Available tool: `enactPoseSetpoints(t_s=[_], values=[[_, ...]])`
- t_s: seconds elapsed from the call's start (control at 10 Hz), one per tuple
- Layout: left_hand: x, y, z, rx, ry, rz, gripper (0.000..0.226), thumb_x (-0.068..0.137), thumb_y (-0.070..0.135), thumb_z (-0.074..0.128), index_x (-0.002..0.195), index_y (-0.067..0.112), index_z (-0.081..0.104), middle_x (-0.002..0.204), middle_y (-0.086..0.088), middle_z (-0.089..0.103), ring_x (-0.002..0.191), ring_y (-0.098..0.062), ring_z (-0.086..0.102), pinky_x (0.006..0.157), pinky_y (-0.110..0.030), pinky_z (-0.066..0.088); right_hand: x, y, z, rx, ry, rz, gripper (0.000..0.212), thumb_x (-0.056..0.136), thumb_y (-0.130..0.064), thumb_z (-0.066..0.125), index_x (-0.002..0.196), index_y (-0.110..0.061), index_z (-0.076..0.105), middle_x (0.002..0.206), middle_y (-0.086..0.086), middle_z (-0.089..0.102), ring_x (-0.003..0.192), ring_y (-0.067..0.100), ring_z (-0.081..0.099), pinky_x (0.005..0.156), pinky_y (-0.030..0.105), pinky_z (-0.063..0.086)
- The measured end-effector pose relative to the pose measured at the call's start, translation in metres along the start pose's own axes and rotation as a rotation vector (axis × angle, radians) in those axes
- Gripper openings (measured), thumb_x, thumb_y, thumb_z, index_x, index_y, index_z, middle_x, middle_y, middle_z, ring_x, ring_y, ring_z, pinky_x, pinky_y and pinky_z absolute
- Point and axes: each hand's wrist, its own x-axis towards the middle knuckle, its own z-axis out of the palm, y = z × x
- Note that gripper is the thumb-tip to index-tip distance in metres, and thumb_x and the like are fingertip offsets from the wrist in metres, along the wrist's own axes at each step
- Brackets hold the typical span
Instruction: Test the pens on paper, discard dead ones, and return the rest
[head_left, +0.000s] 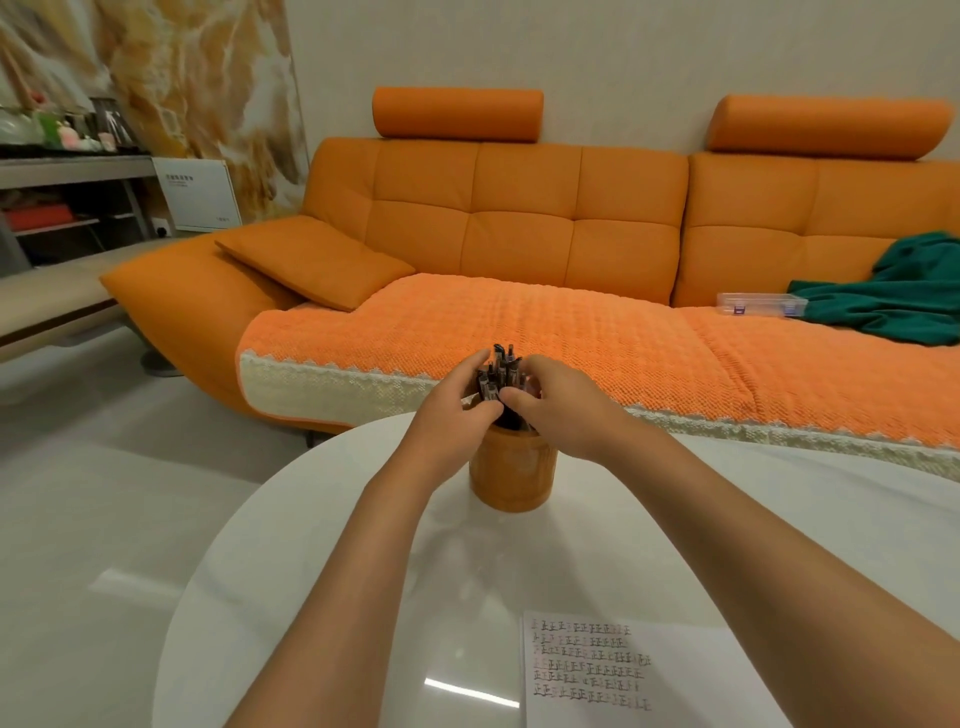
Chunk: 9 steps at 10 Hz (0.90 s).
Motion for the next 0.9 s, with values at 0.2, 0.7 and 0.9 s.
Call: enactPoseSetpoints(t_s=[0.2,0.7,0.9], values=[[-0.001,-0.006,0.001,0.108,0.015,0.025,0.065,0.095,0.026,0.063,0.153,0.036,0.034,0.151,0.011,0.039,0.134,-0.008,0.041,0.108,-0.038,0.043,-0.008,-0.004,-0.001,-0.151,0.204,-0.221,0.054,0.1,-0.04,0.049,0.15,-0.024,0.037,0.145,-0.001,0.047,0.133,0.02,0.04,0.109,0.044,0.035],[-0.017,-0.015,0.013,0.376,0.059,-0.129,0.087,0.084,0.048,0.074,0.154,0.022,0.027,0.147,0.001,0.03,0.135,-0.021,0.042,0.109,-0.043,0.042,-0.038,0.01,0.012,0.313,0.028,0.253,0.053,0.098,-0.014,0.044,0.15,-0.016,0.036,0.154,0.006,0.039,0.14,0.028,0.038,0.113,0.044,0.037],[-0.017,-0.019,0.015,0.3,0.095,-0.114,0.078,0.09,0.038,0.071,0.155,0.023,0.031,0.154,0.002,0.032,0.138,-0.019,0.042,0.112,-0.046,0.041,-0.051,0.015,0.014,0.297,0.007,0.193,0.055,0.096,-0.007,0.043,0.149,-0.023,0.037,0.143,0.0,0.043,0.13,0.021,0.043,0.099,0.03,0.041]])
